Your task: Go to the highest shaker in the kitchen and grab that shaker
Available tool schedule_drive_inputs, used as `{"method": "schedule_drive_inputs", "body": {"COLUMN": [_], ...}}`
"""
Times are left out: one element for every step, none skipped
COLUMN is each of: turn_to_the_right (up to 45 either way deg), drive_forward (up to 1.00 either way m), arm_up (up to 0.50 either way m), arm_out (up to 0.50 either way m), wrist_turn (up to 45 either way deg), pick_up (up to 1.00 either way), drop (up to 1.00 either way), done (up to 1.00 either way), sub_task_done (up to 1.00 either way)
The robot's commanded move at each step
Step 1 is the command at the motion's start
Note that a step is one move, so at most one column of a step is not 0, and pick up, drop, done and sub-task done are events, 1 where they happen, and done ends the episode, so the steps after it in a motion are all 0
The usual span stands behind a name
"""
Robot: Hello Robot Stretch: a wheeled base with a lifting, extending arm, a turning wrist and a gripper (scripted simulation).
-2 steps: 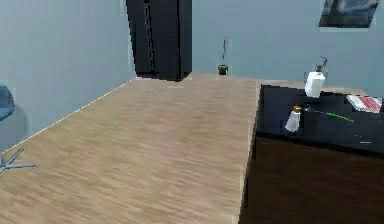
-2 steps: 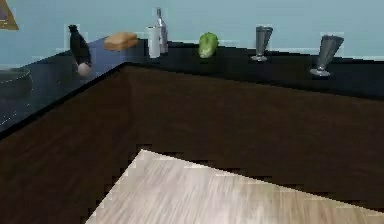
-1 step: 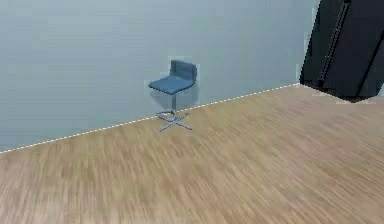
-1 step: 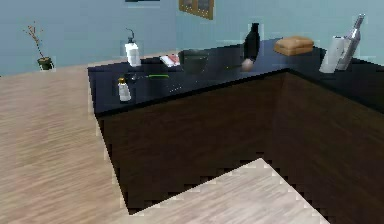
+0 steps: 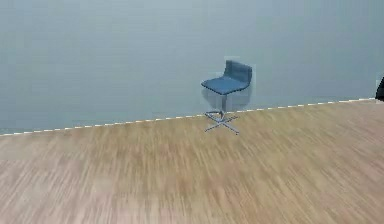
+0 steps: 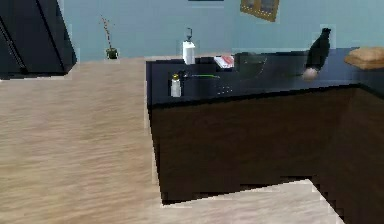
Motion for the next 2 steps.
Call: {"method": "schedule_drive_inputs", "body": {"turn_to_the_right": [45.0, 42.0], "drive_forward": [0.00, 0.00], "arm_up": [0.00, 0.00], "arm_out": [0.00, 0.00], "wrist_turn": [0.0, 0.0], "pick_up": [0.00, 0.00], "drop": [0.00, 0.00], "done": [0.00, 0.00], "sub_task_done": [0.00, 0.00]}}
